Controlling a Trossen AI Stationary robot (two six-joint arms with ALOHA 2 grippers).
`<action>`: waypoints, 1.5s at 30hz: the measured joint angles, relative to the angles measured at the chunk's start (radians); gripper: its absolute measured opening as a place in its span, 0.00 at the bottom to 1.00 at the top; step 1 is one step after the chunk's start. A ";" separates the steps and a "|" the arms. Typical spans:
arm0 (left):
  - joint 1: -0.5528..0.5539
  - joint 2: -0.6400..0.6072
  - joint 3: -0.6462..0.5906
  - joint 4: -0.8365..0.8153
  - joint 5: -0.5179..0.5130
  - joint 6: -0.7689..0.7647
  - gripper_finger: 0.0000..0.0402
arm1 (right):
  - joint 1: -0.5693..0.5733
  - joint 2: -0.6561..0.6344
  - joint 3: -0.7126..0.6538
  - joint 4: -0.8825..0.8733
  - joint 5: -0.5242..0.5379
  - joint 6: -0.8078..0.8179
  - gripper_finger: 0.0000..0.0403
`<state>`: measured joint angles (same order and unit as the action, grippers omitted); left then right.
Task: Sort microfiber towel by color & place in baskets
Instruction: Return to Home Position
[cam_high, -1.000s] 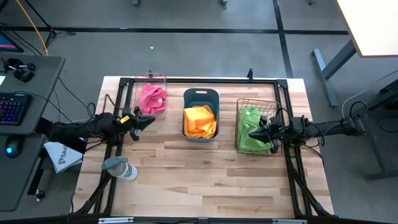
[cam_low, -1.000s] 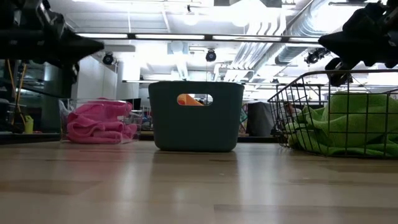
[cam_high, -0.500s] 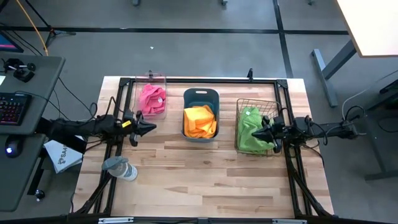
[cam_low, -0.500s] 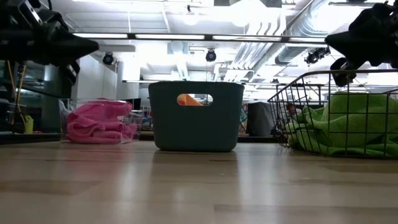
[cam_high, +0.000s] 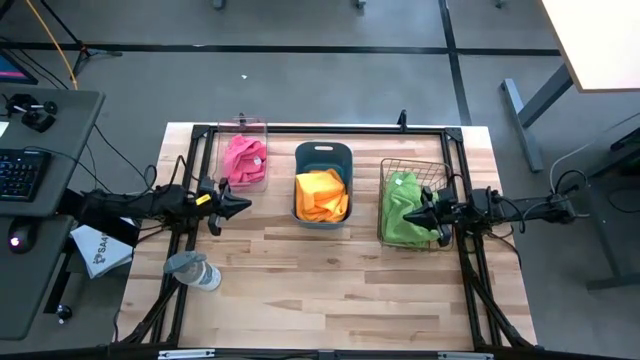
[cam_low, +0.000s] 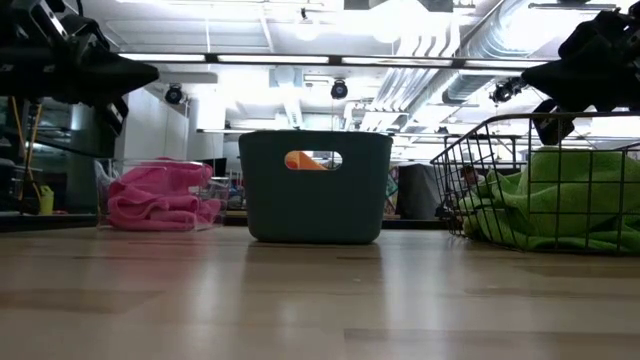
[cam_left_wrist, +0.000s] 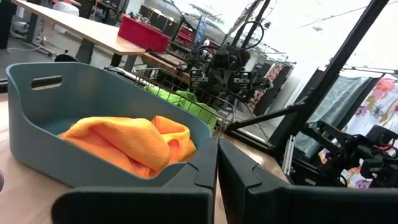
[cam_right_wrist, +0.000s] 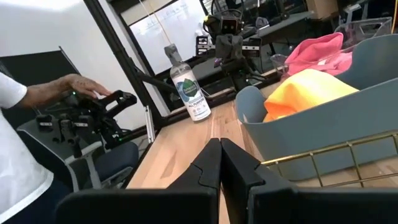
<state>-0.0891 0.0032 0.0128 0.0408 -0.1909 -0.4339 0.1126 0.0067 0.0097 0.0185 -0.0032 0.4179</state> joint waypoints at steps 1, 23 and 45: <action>0.000 0.000 0.000 0.000 0.000 0.000 0.00 | 0.000 0.000 0.000 0.000 0.000 0.000 0.00; -0.006 0.000 0.000 -0.002 0.023 0.216 0.00 | 0.000 0.000 0.000 0.001 0.000 0.000 0.00; -0.030 0.010 -0.001 0.001 0.024 0.202 0.00 | 0.000 0.000 -0.001 0.001 0.000 0.000 0.00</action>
<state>-0.1192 0.0128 0.0118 0.0414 -0.1673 -0.2321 0.1123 0.0067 0.0090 0.0193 -0.0036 0.4179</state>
